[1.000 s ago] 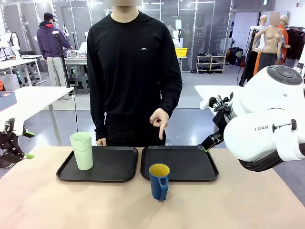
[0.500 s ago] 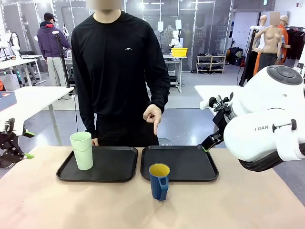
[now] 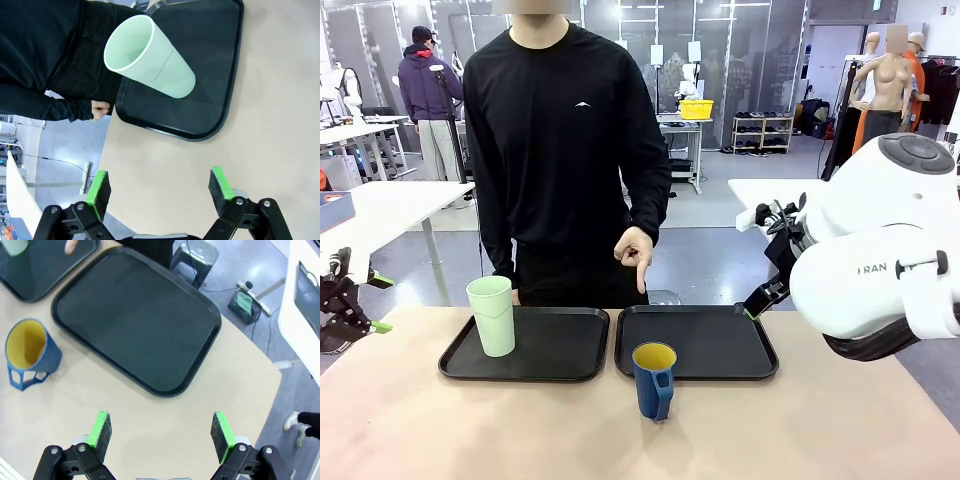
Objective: Sort and store the cups by type.
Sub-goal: Pick up the Handle plastic cup and place it into the empty Flat Tray.
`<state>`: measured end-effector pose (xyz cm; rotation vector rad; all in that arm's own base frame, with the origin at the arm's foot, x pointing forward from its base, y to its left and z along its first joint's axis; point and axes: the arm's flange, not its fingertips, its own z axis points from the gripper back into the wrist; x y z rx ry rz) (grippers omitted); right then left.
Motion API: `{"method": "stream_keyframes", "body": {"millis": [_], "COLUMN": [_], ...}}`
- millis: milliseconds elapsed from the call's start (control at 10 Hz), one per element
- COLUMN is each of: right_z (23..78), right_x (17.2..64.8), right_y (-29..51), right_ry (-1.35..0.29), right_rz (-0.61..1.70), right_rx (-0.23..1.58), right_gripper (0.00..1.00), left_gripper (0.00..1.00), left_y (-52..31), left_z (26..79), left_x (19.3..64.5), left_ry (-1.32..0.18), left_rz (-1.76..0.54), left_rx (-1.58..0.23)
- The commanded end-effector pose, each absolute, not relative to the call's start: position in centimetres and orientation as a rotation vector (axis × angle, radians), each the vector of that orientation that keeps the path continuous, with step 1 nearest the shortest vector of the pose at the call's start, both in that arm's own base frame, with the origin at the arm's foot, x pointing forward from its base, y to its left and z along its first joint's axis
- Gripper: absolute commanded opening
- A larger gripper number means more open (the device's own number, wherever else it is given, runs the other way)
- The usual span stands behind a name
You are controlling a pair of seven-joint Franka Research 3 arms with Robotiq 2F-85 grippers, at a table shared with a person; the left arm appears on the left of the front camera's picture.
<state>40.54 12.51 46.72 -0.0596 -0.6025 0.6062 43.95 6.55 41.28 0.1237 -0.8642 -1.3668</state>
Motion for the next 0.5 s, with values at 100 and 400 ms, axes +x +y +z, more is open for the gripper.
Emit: {"method": "stream_keyframes", "body": {"millis": [100,400], "right_z": [49.3,49.7], "right_x": [37.8,36.9], "right_y": [12.3,12.1], "right_ry": [-0.545,-0.536], "right_rz": [0.770,0.899], "right_rx": [-0.168,-0.221], "right_gripper": [1.00,1.00], "left_gripper": [1.00,1.00], "left_y": [6.6,6.6], "left_z": [41.1,41.1], "left_x": [44.0,44.0], "left_ry": [-0.874,-0.874], "left_rz": [-1.377,-1.377], "left_rx": [0.120,0.120]}}
